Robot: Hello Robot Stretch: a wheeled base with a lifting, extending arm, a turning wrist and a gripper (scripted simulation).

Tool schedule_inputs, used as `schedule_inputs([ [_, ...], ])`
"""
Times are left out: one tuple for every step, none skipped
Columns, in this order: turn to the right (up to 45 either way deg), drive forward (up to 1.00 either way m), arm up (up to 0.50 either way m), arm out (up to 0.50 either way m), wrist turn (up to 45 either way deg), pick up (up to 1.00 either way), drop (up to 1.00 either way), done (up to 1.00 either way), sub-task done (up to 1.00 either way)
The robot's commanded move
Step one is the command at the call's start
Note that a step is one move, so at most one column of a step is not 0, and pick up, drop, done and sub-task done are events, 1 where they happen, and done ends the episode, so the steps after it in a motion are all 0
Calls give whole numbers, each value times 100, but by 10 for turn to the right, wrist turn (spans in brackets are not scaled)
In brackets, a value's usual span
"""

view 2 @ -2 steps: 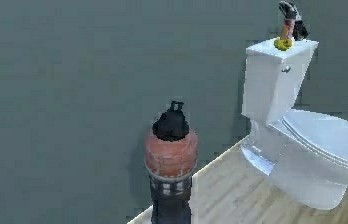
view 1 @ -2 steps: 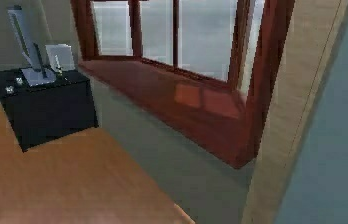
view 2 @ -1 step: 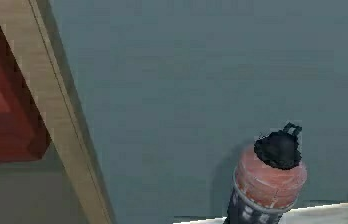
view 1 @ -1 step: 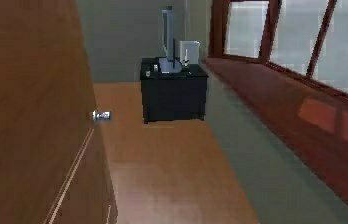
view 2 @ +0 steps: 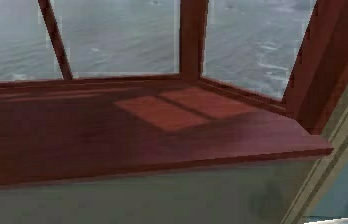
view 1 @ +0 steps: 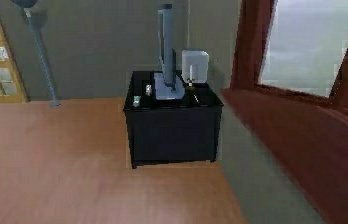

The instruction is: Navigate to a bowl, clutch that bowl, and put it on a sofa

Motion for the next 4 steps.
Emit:
schedule_inputs([
  [-60,0,0,0,0,0,0,0,0],
  [0,40,0,0,0,0,0,0,0],
  [-450,0,0,0,0,0,0,0,0],
  [-240,0,0,0,0,0,0,0,0],
])
